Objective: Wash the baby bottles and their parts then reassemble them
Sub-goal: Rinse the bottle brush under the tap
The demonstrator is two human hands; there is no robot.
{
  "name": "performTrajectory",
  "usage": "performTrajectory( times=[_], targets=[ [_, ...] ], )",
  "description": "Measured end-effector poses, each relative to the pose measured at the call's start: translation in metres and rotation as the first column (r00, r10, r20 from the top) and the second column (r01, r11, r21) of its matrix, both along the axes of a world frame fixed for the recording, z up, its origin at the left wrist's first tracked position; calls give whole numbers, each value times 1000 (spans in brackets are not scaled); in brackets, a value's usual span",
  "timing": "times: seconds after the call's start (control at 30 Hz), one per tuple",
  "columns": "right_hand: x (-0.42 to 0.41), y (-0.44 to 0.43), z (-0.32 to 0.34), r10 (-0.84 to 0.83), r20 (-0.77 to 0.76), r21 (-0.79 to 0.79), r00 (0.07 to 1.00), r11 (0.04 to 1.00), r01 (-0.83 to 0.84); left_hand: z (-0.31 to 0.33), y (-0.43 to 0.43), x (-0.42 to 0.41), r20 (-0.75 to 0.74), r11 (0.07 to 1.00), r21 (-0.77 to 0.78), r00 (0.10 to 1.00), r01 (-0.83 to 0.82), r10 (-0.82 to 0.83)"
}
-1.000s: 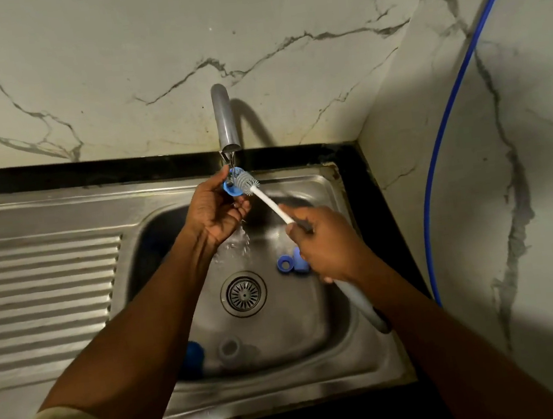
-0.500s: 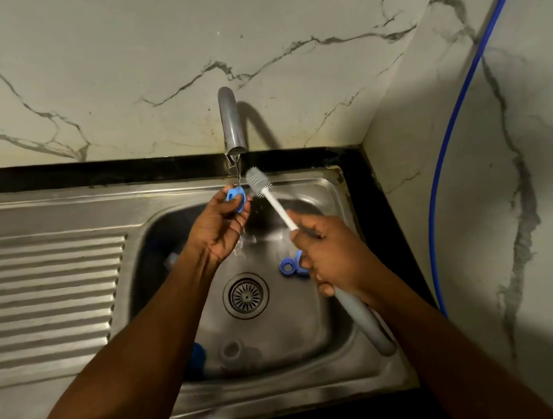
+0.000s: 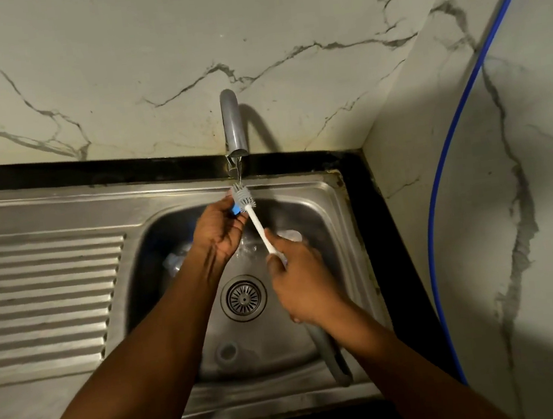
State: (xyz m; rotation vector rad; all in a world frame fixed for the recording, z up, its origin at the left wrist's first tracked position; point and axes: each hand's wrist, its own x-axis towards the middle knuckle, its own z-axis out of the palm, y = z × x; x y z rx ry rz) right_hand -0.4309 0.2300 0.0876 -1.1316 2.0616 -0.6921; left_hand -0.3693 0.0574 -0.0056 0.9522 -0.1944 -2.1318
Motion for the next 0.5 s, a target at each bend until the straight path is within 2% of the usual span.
performTrajectory(
  times=[0.07, 0.17, 0.33, 0.5],
  targets=[
    [-3, -4, 1, -30, -5, -9, 1000, 1000, 30, 3, 6, -5, 54, 1000, -12, 998, 27, -26],
    [-20, -29, 2, -99, 44, -43, 994, 994, 101, 6, 16, -17, 48, 994, -75, 996, 80, -77],
    [-3, -6, 2, -19, 41, 50, 999, 999, 17, 9, -2, -7, -13, 998, -8, 998, -60, 60],
    [-11, -30, 2, -86, 12, -71, 996, 994, 87, 14, 14, -14, -29, 999, -34, 999, 30, -31]
  ],
)
